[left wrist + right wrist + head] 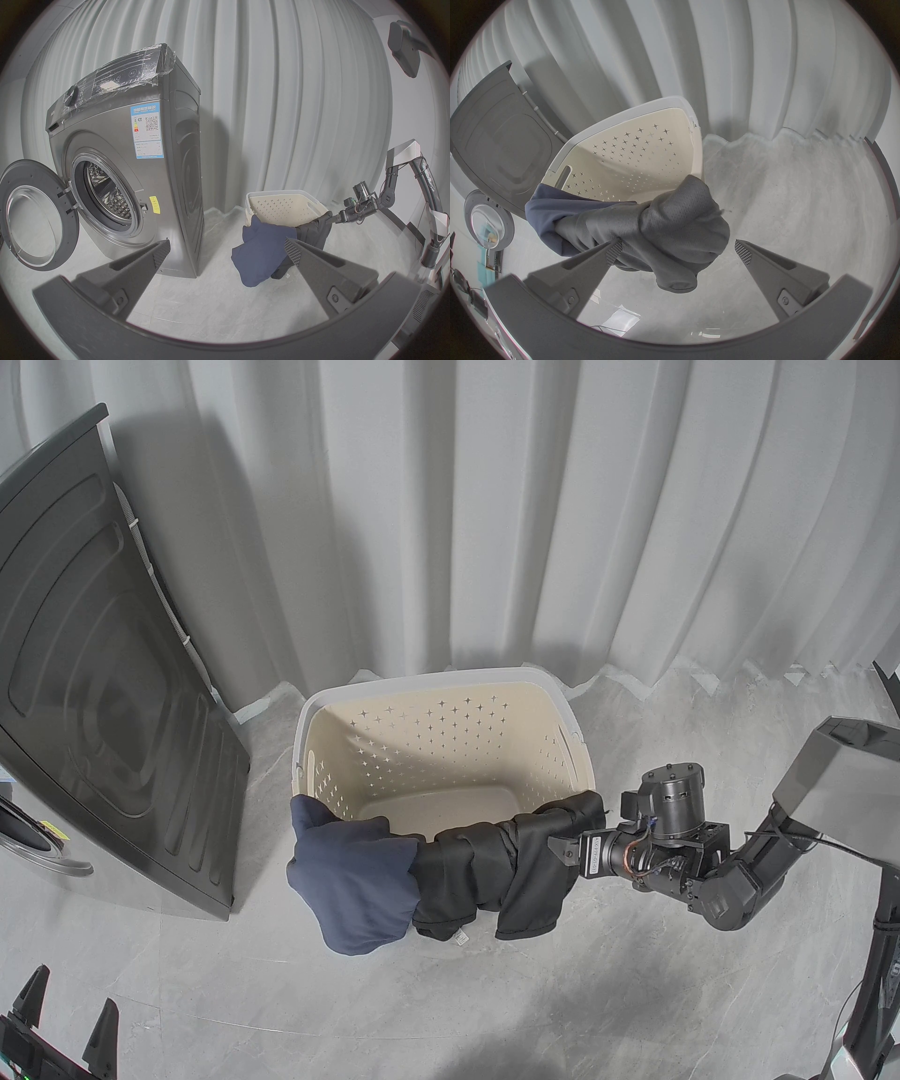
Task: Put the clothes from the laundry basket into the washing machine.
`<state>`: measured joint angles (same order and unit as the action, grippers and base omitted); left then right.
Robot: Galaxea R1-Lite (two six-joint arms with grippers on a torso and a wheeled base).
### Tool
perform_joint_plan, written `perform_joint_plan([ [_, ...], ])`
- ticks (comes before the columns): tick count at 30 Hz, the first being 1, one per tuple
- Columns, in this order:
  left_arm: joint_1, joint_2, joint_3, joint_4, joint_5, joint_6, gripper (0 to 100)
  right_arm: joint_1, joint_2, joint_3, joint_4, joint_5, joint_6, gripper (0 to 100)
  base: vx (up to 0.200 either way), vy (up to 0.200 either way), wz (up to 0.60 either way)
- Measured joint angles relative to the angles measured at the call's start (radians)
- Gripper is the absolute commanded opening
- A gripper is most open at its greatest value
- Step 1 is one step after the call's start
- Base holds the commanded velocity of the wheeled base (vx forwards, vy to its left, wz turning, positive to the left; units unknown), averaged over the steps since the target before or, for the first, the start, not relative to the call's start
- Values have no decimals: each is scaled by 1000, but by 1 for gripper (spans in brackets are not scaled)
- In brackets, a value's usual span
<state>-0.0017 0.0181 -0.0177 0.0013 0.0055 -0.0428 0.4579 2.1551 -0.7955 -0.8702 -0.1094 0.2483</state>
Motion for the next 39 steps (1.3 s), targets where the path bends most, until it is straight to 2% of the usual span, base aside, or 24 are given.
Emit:
perform_joint_plan([
  [4,0,0,0,0,0,0,100,6,30,-41,0,0,0,100,0,0,0],
  [5,0,0,0,0,0,0,100,6,38,-53,0,0,0,0,0,0,0],
  [12,0,0,0,0,0,0,100,6,68,-87,-72,9,0,0,0,0,0],
  [18,0,0,0,0,0,0,100,18,67,-63,-87,13,0,0,0,0,0],
  [28,0,0,0,0,0,0,100,83,-34,107,-88,31,10,0,0,0,0],
  [32,0,0,0,0,0,0,100,104,-69,145,-88,21,13,0,0,0,0],
  [37,0,0,0,1,0,0,100,96,-79,100,-94,-6,12,0,0,0,0],
  [38,0,0,0,0,0,0,100,90,-76,84,-93,-11,12,100,0,0,0],
  [39,0,0,0,0,0,0,100,83,-72,70,-90,-15,12,100,0,0,0],
])
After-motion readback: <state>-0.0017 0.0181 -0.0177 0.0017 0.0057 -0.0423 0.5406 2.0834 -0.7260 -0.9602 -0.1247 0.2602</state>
